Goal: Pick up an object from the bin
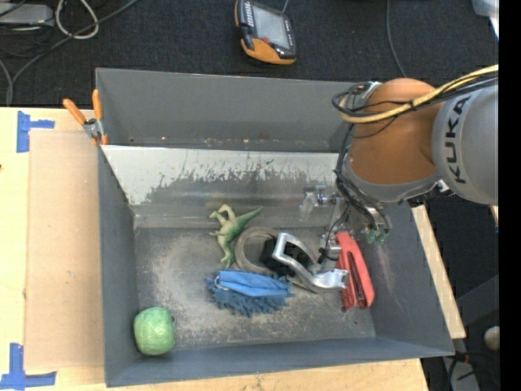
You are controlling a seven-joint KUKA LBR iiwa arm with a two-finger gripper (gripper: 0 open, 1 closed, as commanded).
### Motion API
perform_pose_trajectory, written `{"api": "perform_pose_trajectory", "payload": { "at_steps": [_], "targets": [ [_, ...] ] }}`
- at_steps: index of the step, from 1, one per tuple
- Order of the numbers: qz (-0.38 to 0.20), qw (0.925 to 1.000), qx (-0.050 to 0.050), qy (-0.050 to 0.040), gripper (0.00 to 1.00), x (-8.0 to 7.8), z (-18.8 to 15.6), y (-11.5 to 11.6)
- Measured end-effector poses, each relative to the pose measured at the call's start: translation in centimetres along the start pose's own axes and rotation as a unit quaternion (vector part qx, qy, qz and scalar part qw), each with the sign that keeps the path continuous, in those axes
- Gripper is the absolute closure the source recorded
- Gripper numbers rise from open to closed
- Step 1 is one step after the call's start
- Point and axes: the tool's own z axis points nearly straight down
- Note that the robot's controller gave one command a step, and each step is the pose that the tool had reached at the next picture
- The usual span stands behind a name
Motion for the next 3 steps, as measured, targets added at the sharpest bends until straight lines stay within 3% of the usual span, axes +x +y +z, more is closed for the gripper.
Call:
{"api": "perform_pose_trajectory", "payload": {
  "at_steps": [1,2,3],
  "targets": [
    [0.000,1.0000,0.000,-0.0038,0.00,-0.2,-0.5,0.0],
    [-0.099,0.9951,0.000,-0.0038,0.00,5.1,9.5,6.4],
    [-0.106,0.9943,0.001,-0.0062,0.00,4.3,7.2,9.7]
  ]
}}
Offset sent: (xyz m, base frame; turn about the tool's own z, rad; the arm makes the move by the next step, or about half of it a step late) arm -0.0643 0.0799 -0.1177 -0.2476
